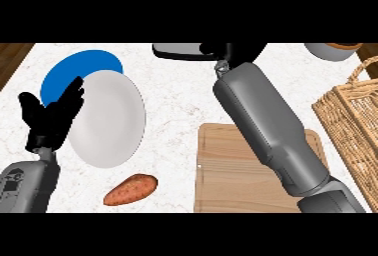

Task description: Pick the bell pepper from the cutting board and place it in the basket

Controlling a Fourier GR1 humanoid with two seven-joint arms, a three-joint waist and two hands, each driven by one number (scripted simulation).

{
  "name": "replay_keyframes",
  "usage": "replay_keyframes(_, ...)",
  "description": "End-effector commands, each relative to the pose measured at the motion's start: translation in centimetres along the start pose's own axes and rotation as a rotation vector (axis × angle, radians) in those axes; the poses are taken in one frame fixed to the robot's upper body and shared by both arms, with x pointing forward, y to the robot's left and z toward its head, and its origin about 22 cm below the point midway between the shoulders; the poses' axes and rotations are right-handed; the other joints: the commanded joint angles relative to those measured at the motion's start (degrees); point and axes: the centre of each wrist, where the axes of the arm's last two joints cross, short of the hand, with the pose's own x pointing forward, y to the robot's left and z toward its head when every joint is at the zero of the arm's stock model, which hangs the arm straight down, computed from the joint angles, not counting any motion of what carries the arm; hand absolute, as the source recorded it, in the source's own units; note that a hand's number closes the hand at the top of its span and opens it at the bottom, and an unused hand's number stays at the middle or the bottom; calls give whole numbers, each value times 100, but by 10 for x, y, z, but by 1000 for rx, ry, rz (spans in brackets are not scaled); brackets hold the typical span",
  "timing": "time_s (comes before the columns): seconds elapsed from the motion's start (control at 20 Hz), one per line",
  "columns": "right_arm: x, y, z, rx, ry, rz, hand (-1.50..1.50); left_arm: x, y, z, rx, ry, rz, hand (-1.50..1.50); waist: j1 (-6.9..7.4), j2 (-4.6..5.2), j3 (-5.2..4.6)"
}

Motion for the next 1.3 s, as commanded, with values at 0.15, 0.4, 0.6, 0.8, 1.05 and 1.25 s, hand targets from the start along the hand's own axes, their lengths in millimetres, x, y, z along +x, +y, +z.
replay_keyframes(0.15, 54, -31, -20, -151, 213, 21, 150, -1, 8, 2, 9, 17, 2, 0, -211, -26, 4)
replay_keyframes(0.4, 52, -44, -56, -243, 251, 51, 150, -7, 2, 6, 21, 15, 14, 0, -208, 10, 7)
replay_keyframes(0.6, 60, -75, -89, -306, 278, 64, 150, 12, 11, 5, 48, 0, 16, 0, -251, -22, 11)
replay_keyframes(0.8, 53, -80, -107, -349, 320, 140, 150, -6, -3, 10, 19, 16, 20, 0, -240, -7, 7)
replay_keyframes(1.05, 12, -78, -133, -418, 377, 253, 150, -1, 17, 12, 55, 1, 10, 0, -343, -36, 10)
replay_keyframes(1.25, -15, -96, -159, -438, 433, 230, 150, -14, 15, 18, 58, 20, -3, 0, -364, -38, 13)
